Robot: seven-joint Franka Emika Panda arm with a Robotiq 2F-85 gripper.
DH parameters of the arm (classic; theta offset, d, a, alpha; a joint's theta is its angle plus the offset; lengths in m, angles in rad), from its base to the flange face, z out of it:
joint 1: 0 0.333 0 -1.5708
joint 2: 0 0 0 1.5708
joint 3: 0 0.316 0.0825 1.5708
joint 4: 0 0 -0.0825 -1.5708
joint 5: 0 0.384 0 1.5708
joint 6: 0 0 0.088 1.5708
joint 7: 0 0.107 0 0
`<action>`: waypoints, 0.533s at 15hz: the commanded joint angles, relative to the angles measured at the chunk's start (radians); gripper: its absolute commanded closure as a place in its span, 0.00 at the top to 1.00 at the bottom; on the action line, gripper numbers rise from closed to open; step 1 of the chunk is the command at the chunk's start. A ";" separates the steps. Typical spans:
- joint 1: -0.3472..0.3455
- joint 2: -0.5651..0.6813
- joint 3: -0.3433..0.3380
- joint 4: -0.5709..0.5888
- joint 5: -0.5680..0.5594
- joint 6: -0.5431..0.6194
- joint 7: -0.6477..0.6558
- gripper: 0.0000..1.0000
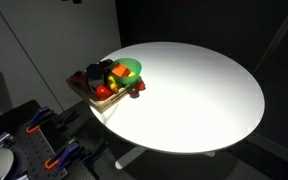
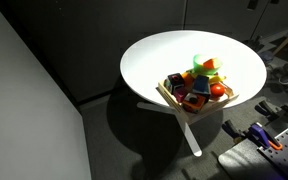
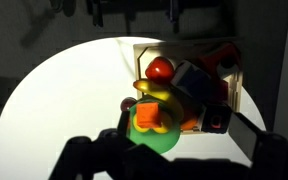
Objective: Move the box to the left, then put the red object in the bowl
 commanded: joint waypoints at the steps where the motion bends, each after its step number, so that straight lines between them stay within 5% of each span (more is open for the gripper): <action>1: -0.016 -0.010 -0.037 -0.022 0.006 0.019 -0.030 1.00; 8: -0.054 -0.028 -0.109 -0.140 0.016 0.205 -0.081 1.00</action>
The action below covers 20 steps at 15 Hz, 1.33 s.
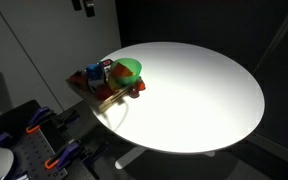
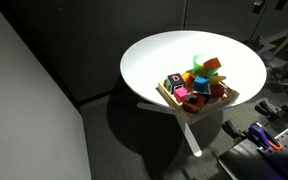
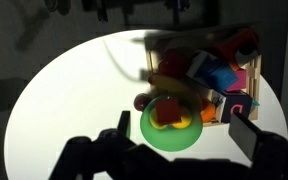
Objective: Move the box to the left, then put the red object in the bowl
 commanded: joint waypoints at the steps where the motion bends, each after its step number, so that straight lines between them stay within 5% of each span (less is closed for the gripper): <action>1: -0.020 -0.024 -0.034 -0.086 0.020 0.134 -0.045 1.00; 8: -0.039 0.049 -0.083 -0.192 0.051 0.344 -0.068 1.00; 20: -0.049 0.136 -0.087 -0.197 0.076 0.327 -0.047 1.00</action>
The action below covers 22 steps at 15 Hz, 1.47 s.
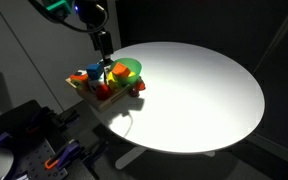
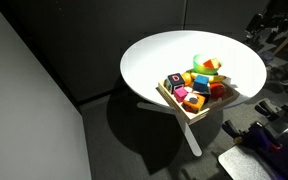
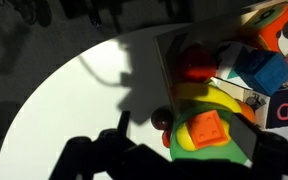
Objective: Move the box to the left, then put the red object in the bowl
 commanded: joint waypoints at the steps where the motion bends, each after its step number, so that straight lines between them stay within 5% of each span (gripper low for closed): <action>1: -0.013 0.000 0.012 0.001 0.005 -0.002 -0.004 1.00; 13: -0.076 0.070 -0.015 0.002 -0.008 0.029 0.001 1.00; 22: -0.074 0.231 -0.043 -0.037 0.012 0.249 -0.175 1.00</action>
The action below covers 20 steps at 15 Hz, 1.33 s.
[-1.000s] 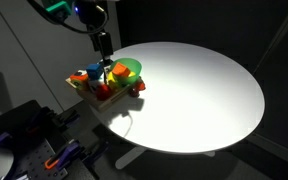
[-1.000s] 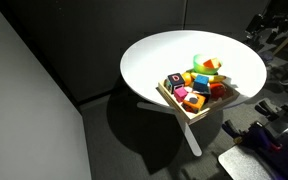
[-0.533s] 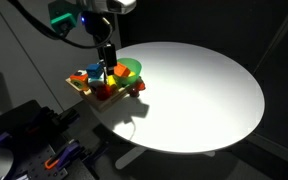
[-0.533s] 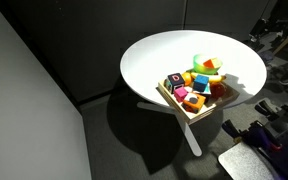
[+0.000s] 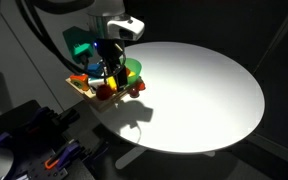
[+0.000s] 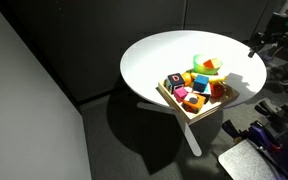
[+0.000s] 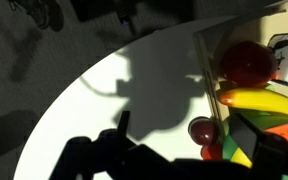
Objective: Move the box to the left, then put the red object in the bowl
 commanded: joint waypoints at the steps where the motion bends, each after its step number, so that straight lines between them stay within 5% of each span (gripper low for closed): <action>1: 0.003 0.062 -0.004 -0.008 0.011 0.082 -0.099 1.00; 10: 0.002 0.230 0.039 -0.022 0.003 0.315 -0.216 1.00; 20: -0.012 0.324 0.081 -0.012 -0.030 0.308 -0.270 1.00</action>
